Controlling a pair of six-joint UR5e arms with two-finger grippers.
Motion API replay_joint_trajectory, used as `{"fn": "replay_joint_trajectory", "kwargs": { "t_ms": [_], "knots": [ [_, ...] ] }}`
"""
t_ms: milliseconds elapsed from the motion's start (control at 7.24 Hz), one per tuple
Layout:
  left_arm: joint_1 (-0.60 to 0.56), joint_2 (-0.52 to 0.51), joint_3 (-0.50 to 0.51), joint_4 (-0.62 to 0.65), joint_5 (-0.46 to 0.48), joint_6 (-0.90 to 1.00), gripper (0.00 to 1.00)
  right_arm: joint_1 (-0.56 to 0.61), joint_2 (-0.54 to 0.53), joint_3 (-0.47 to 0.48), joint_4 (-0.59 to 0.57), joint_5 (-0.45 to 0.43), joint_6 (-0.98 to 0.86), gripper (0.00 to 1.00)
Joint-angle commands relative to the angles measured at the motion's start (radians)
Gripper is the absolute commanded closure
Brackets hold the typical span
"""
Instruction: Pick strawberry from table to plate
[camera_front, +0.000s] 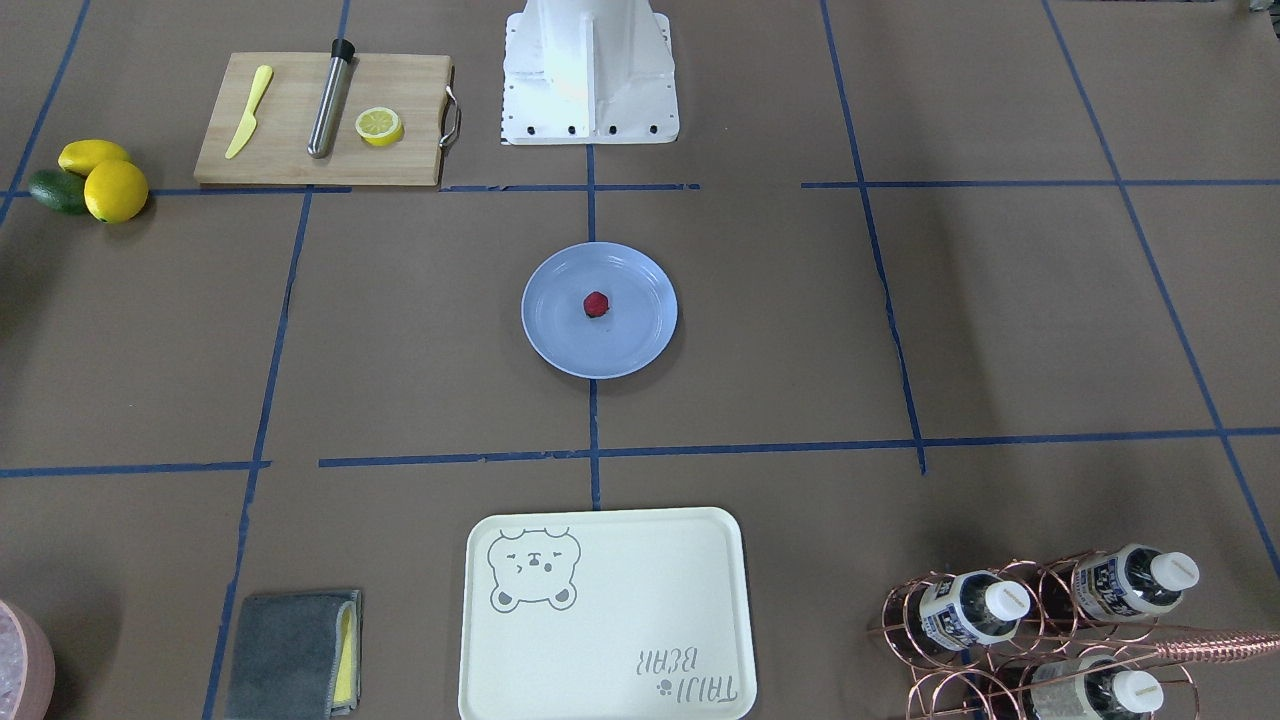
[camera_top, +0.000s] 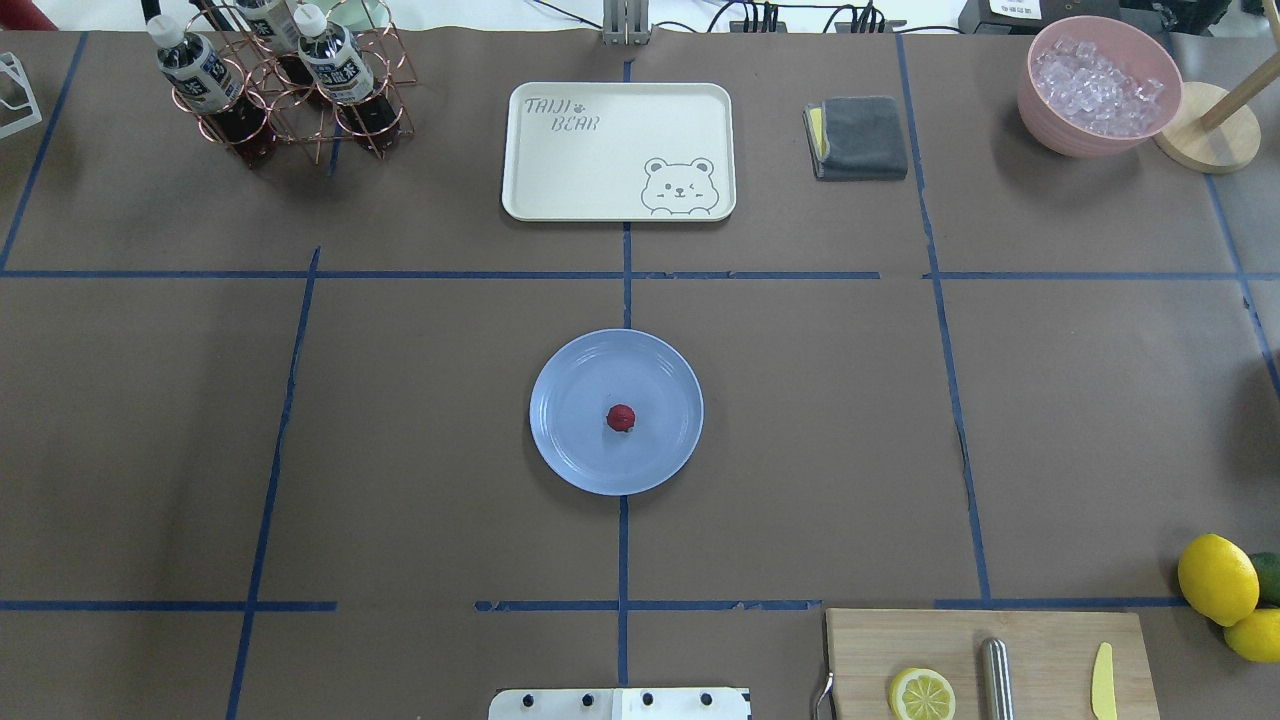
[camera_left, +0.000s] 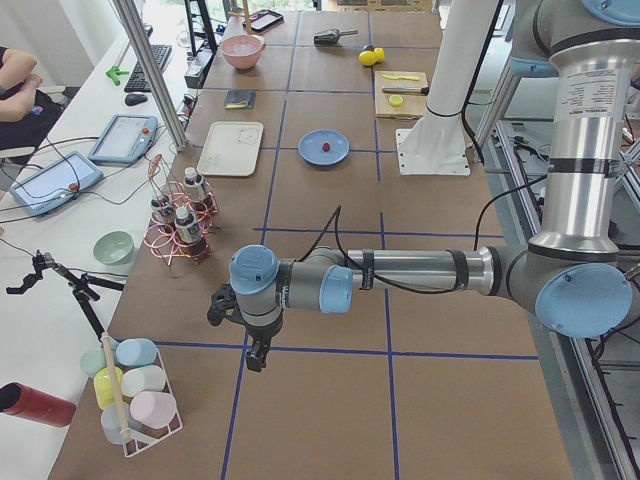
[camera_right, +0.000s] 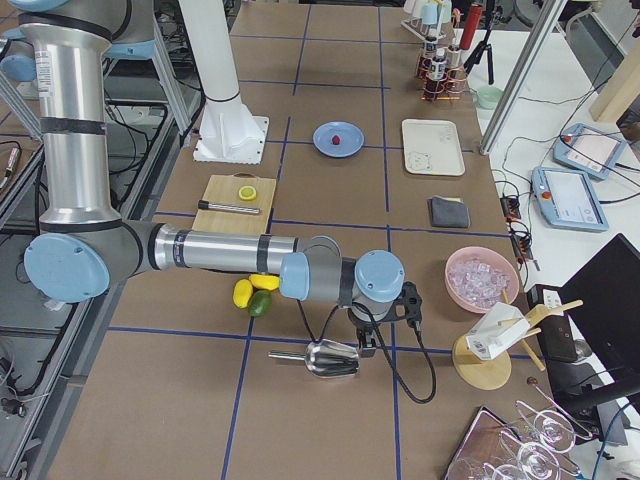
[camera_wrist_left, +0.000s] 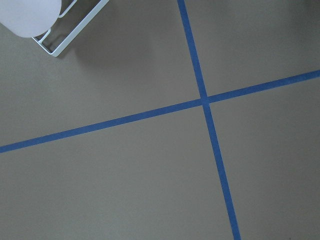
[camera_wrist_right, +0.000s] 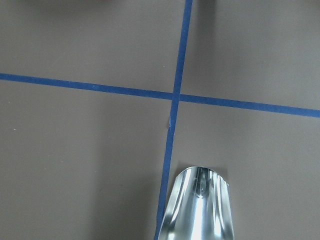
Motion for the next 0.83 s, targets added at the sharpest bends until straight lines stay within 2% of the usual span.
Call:
{"fn": "replay_joint_trajectory", "kwargs": {
  "t_ms": [0, 691],
  "knots": [
    [0.001, -0.001, -0.002, -0.001, -0.001, -0.003, 0.00, 0.001, 0.000, 0.001, 0.001, -0.001, -0.001, 0.00],
    [0.000, -0.003, -0.002, -0.001, -0.001, -0.001, 0.00, 0.001, 0.010, 0.006, -0.001, -0.001, 0.008, 0.00]
  ]
}}
